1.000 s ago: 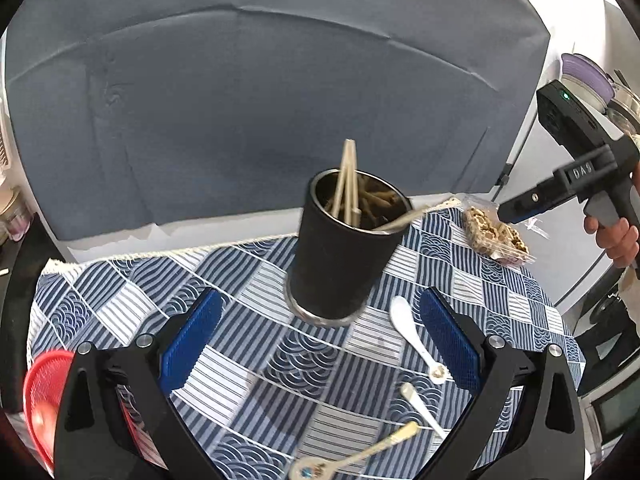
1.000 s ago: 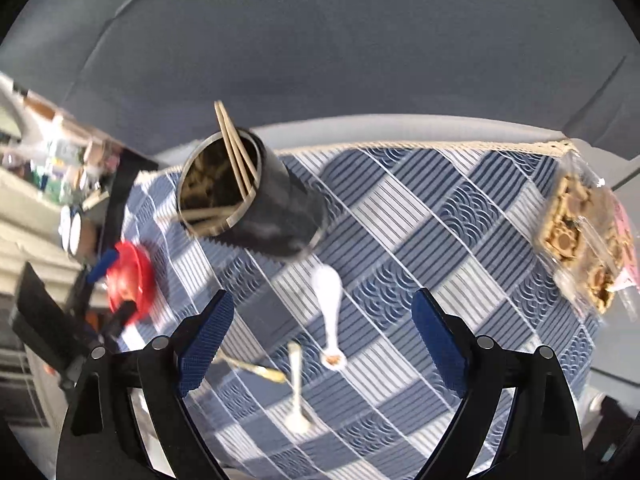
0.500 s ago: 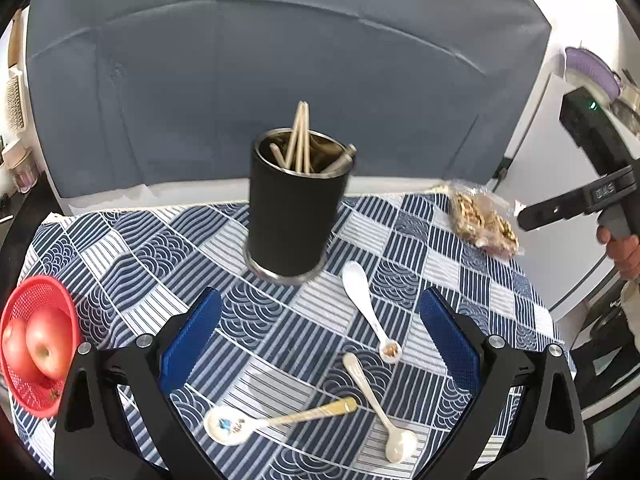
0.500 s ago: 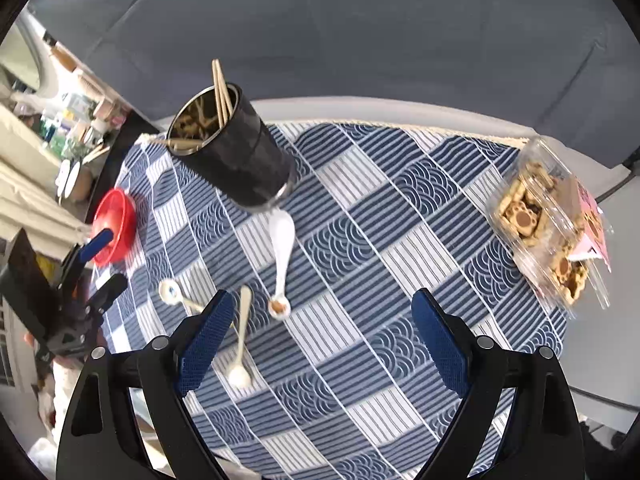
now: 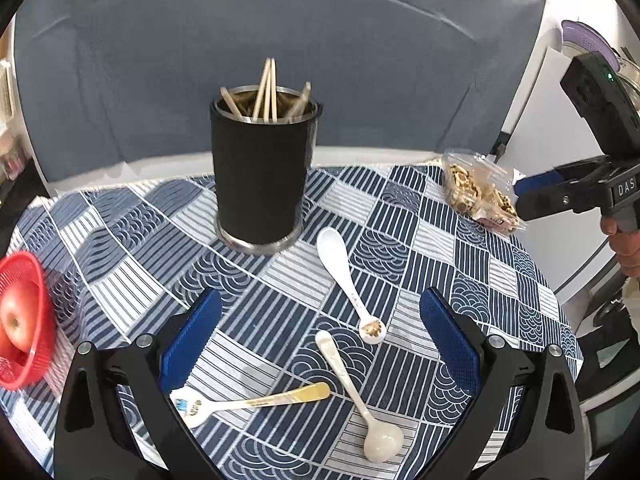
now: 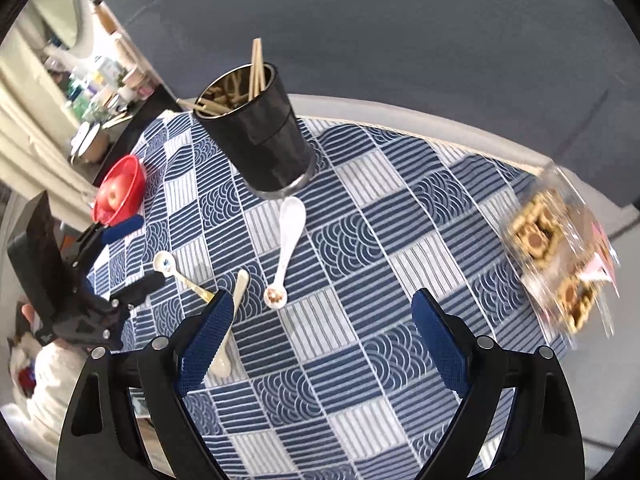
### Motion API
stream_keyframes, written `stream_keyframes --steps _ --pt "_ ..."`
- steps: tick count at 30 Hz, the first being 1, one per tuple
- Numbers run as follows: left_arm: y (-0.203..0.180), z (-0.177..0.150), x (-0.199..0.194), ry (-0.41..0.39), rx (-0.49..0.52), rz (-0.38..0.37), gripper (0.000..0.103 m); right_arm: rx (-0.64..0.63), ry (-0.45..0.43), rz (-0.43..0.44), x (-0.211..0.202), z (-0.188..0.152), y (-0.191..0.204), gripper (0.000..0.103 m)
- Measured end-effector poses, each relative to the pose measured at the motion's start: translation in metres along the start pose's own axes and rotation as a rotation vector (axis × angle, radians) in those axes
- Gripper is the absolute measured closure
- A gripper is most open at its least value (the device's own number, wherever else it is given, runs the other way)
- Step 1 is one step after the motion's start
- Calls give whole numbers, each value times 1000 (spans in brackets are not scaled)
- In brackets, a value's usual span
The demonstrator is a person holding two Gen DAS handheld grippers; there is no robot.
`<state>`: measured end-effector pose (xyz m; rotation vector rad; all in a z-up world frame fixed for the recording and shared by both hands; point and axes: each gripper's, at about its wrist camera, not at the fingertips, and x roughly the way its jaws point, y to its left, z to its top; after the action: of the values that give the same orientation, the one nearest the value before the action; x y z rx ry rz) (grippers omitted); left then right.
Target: Organize utensils
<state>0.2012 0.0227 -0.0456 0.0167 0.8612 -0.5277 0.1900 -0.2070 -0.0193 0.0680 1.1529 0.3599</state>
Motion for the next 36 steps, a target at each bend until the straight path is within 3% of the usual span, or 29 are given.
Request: stream_keyframes --steps 8,13,16,21,28,31,32,33,34,36 --pt "4 -13 26 47 -72 20 6 -45 5 153 54 25 -3 18" --pt "2 -16 37 81 -55 58 6 -77 21 187 96 44 -1 18" --pt "4 -16 47 104 -59 77 6 -132 19 154 117 52 3 20" --pt "6 -15 66 143 -55 87 6 -182 70 164 152 66 -1 34" --pt "7 -12 91 188 -37 73 6 -204 88 210 179 75 -7 43" --pt "10 -10 99 197 -55 24 6 -211 130 245 189 76 -5 60" --pt "10 -10 102 203 -61 19 6 -215 150 266 193 75 -3 72" --pt "11 -9 104 206 -63 21 6 -219 157 271 194 74 -2 91" --pt "11 -9 107 212 -63 15 6 -226 158 267 195 72 1 98" --pt "9 -9 111 217 -63 1 6 -223 135 265 192 68 3 98"
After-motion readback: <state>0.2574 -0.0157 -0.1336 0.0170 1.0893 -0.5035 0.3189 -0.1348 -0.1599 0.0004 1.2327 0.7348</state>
